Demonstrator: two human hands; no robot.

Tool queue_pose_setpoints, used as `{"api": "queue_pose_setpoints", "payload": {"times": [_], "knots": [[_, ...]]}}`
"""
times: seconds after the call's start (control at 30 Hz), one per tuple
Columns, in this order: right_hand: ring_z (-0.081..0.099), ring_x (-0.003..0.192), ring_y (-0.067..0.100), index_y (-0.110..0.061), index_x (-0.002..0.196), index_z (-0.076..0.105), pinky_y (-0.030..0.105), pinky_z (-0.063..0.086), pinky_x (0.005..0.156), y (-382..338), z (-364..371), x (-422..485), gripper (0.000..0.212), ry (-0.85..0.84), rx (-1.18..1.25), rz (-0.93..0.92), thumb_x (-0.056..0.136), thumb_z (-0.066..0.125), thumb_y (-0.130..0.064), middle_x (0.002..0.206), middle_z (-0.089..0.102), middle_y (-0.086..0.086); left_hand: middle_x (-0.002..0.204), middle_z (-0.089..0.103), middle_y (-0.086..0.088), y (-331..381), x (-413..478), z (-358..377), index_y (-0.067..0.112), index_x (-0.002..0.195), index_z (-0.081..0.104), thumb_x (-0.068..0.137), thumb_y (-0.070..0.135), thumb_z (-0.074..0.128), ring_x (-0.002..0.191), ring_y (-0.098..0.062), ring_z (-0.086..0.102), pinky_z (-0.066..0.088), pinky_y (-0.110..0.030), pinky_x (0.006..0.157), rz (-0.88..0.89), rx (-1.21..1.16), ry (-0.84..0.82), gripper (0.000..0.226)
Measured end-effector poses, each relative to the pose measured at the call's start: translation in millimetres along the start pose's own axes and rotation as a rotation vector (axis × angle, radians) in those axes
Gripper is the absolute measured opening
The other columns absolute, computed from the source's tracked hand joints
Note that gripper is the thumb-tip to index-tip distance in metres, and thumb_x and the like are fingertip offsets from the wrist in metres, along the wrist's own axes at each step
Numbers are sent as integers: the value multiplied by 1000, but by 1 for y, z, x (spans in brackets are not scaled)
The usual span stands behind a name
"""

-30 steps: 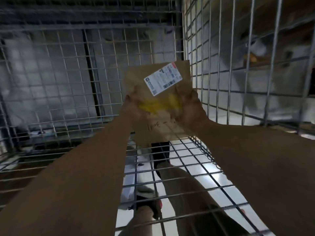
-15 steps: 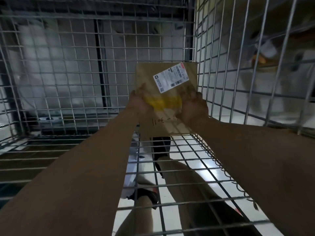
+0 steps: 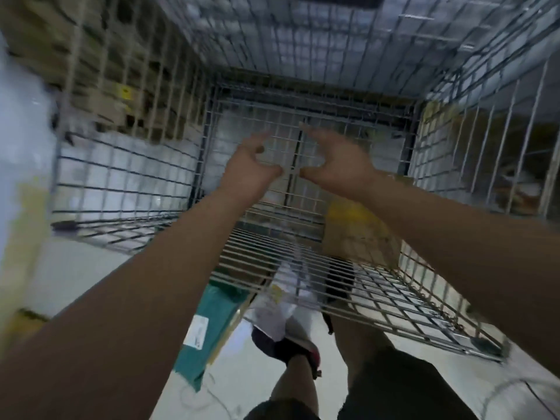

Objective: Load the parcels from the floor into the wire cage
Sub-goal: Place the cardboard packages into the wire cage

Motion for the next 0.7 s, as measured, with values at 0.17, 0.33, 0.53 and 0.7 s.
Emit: {"api": "queue_pose_setpoints", "payload": {"times": [0.17,0.33,0.53,0.7], "knots": [[47,139,18,-36,159,31,27,41,105,-109,-2,-41,79,-55,-53,-170,92,72,-45,158,44,-3,134,59,4,-6,-90,-85,41,148,50,91,20,75,99,-7,65,55,-30,78,11,-130,111,65],[59,117,11,-38,153,42,24,46,92,-190,17,-91,67,-129,-48,-276,92,72,-40,139,58,-7,122,68,2,-44,-184,-138,38,140,62,90,14,76,98,-11,69,57,-28,79,4,-288,249,57],[60,117,10,-43,151,42,37,53,100,-225,80,-149,67,-202,-61,-359,91,71,-44,138,60,-8,115,70,4,-124,-252,-137,34,137,65,89,17,79,97,-15,67,56,-29,77,-40,-367,346,52],[50,133,18,-33,149,49,44,48,109,-221,154,-178,64,-224,-93,-364,91,73,-44,150,49,0,122,65,6,-200,-284,-119,36,139,61,90,22,78,94,-3,66,53,-19,76,-99,-354,424,54]]}}
Point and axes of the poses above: each hand's wrist, its own x-axis towards the middle knuckle, its own z-axis out of the palm, y = z × x, the point moved 7 cm from there along x, towards the middle knuckle
